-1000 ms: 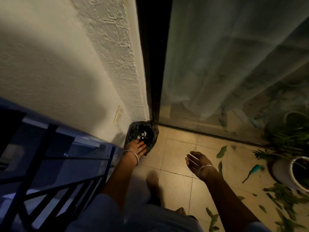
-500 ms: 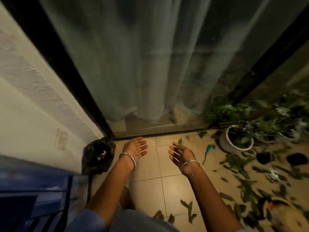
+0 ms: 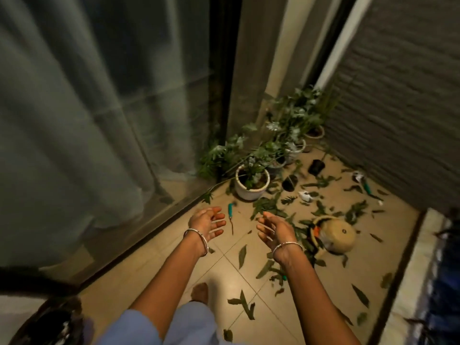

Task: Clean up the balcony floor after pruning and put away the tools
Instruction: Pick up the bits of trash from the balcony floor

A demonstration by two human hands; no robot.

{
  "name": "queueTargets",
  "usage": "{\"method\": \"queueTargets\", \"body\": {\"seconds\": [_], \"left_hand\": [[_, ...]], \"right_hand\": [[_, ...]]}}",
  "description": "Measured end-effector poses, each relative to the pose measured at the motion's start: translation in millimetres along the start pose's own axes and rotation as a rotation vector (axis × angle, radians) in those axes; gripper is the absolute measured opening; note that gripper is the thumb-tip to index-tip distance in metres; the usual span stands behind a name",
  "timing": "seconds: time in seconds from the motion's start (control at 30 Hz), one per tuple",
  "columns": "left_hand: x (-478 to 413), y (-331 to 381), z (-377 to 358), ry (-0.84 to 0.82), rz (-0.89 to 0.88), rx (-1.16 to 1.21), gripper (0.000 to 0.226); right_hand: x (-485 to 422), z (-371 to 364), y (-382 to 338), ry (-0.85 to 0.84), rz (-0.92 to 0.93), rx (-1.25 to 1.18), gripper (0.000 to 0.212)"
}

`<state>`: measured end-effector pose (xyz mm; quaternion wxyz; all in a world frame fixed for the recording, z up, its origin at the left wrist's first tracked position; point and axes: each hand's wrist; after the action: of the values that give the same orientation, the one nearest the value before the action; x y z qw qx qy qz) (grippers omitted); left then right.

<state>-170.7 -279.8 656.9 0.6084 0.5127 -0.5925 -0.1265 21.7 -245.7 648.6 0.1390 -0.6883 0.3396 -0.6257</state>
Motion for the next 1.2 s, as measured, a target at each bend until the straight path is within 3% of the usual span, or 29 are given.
{"method": "queueTargets", "body": {"seconds": [0.5, 0.8, 0.97, 1.2], "left_hand": [[-138.0, 42.5, -210.5, -0.33, 0.132, -0.245, 0.024], [-223.4, 62.6, -313.2, -0.404, 0.15, -0.396, 0.024], [-276.1, 50.3, -384.6, -0.433, 0.181, -0.464, 0.021], [-367.0, 21.1, -499.9, -0.432, 0.296, -0.501, 0.019]], "right_hand": [[-78.7, 93.1, -143.0, 0.311, 0.063, -0.405, 0.018], [-139.4, 119.6, -227.1, 0.404, 0.072, -0.593, 0.013], [-173.3, 158.7, -267.5, 0.496, 0.089, -0.632, 0.025], [-259.8, 232.6, -330.5, 0.611, 0.007, -0.69, 0.021]]}}
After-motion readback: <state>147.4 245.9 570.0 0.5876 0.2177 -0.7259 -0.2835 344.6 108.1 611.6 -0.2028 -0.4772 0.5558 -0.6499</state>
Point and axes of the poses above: each hand's wrist, its own x-axis away from the middle knuckle, its own z-axis out of the back of the hand, y = z × x, and after that the axes turned 7 degrees about -z, right-handed
